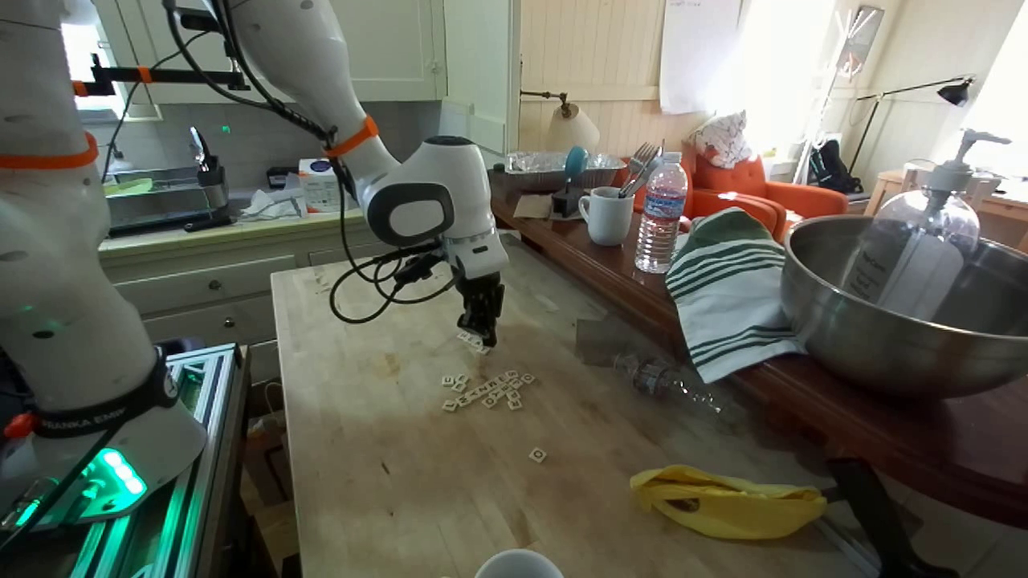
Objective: Align the small blocks on the table
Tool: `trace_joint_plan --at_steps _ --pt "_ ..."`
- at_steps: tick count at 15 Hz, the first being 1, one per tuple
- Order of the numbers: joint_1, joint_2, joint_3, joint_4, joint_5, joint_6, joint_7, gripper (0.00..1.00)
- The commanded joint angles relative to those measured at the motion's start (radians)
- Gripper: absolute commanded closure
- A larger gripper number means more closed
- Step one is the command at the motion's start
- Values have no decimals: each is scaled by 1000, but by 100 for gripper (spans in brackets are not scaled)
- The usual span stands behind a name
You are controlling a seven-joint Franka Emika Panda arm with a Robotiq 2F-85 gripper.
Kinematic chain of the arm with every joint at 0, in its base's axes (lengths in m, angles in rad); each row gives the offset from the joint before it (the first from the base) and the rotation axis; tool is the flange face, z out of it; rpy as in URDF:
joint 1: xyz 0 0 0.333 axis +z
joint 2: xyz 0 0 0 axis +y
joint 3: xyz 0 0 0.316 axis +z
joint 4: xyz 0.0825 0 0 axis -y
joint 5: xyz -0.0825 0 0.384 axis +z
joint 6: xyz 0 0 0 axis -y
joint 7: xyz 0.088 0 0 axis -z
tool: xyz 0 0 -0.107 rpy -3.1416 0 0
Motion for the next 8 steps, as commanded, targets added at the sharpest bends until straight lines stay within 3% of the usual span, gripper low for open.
trace_joint_plan --at_steps 1,8 --pt "2 -14 8 -12 -19 -34 13 100" --pt "3 42 9 12 -25 -31 8 100"
